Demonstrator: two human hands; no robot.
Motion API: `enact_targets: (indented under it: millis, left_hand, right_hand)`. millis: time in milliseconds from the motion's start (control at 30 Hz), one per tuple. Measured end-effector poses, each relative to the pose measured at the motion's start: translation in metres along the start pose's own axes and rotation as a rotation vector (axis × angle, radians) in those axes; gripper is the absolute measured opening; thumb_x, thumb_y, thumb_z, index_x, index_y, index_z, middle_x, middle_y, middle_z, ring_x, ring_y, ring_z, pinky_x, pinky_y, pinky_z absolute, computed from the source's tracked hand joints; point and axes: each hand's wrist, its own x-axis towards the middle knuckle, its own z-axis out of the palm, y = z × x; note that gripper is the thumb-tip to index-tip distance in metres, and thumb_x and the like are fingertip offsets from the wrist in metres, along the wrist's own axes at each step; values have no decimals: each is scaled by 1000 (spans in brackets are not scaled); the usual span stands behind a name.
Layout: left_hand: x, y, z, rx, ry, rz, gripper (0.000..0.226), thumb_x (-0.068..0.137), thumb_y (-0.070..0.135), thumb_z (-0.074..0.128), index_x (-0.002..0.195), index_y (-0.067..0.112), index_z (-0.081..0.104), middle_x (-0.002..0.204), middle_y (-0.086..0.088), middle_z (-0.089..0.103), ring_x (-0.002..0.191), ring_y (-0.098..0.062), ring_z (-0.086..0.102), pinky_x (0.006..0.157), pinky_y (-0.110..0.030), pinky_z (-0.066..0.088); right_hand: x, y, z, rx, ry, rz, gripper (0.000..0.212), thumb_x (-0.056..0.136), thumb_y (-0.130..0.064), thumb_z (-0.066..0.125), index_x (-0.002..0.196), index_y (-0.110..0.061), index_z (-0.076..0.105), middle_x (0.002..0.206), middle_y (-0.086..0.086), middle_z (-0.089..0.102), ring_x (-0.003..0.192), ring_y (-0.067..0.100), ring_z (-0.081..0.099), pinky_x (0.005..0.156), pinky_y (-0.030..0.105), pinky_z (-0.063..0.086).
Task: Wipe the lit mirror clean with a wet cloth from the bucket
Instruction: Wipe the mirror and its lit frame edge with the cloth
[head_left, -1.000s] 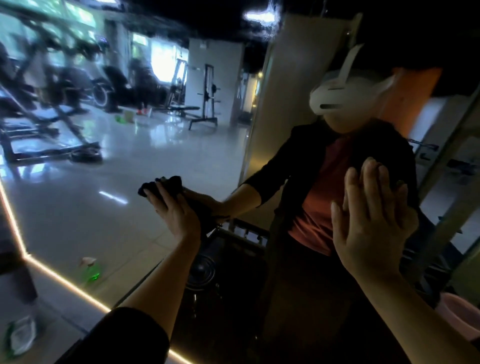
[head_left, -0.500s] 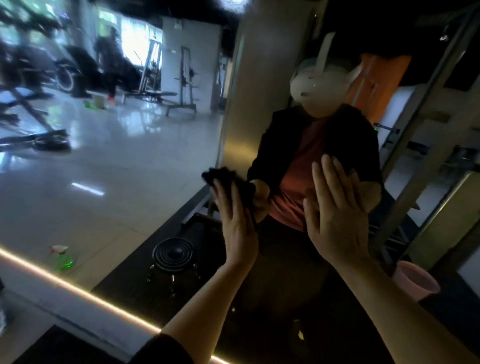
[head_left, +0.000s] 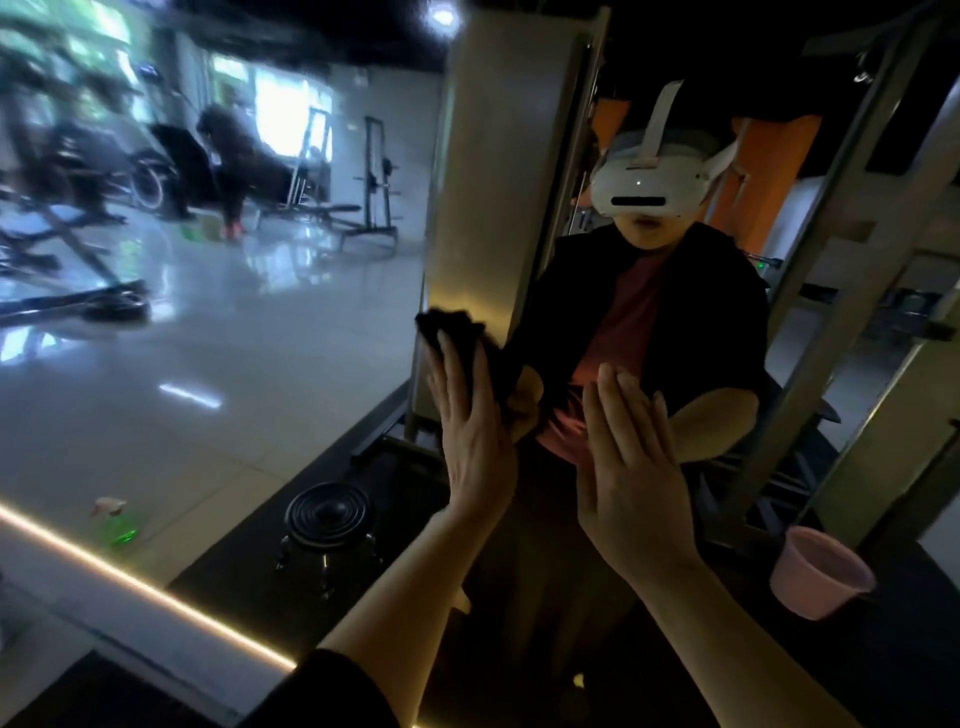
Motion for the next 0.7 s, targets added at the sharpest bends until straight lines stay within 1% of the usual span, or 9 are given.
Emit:
enact_targets:
  millis: [100,167,267,333,433,500,567,633,700]
  left_hand:
    - [9,0,1,29,-10,98,60,99,23,38,153,11,17,162,-3,-11,151,-33,-8,122,-49,5]
    - [-14,-11,0,41,-37,21,65,97,27,37,156,24,8,162,3,-17,151,-29,-10,119,-59,11]
    - [-26,-23,-6,38,-67,-41,66,98,30,29,154,38,-5,161,9,-24,150,-24,-17,117,-66,10]
    - [13,-15,-14,-1,-52,-15,63,97,30,26,154,34,0,160,10,-26,149,-23,-19,117,-65,6]
    - [99,7,-33,61,-11,97,62,96,20,26,156,12,13,162,-13,-11,150,-34,-10,119,-62,9]
    - [133,16,-39,89,10,136,63,94,17,26,155,9,15,163,-18,-5,150,-34,-7,118,-61,13]
    - [124,17,-33,90,4,148,62,97,23,27,155,12,11,163,-14,-5,151,-31,-7,120,-58,8]
    - [78,9,-25,117,-26,202,65,101,31,37,156,17,5,163,-11,-10,151,-30,-7,122,-52,-1]
    - [25,-5,-18,167,-101,220,86,97,15,55,157,25,-6,163,-11,-15,151,-30,-9,122,-53,-1]
  right_hand:
    - [0,1,-1,-5,-16,5,65,95,-25,40,153,-3,25,163,14,17,152,26,14,123,48,15]
    - [0,0,-4,-19,-21,4,65,94,-26,42,153,-2,27,163,14,18,152,26,15,122,48,17]
    - [2,2,-12,-41,7,33,67,93,-31,41,153,-3,28,162,14,22,150,29,21,121,51,20]
    - [15,6,-23,-38,78,97,70,93,-32,44,153,-2,27,161,17,24,150,31,20,121,54,17]
    - [46,8,-41,-57,151,143,73,91,-32,44,153,-1,25,161,18,22,151,30,15,122,54,14]
    - [60,3,-46,-52,198,152,72,91,-32,44,153,-1,25,161,18,24,151,27,9,122,53,12]
    - [62,-3,-41,-42,214,164,71,92,-32,43,153,-1,26,160,19,25,150,22,5,122,54,12]
    - [53,-8,-29,-57,167,165,71,92,-32,43,154,-2,24,161,18,24,151,26,9,121,56,15]
    - [43,-9,-18,-103,110,147,76,91,-34,48,155,-3,20,162,17,21,151,28,16,120,58,18]
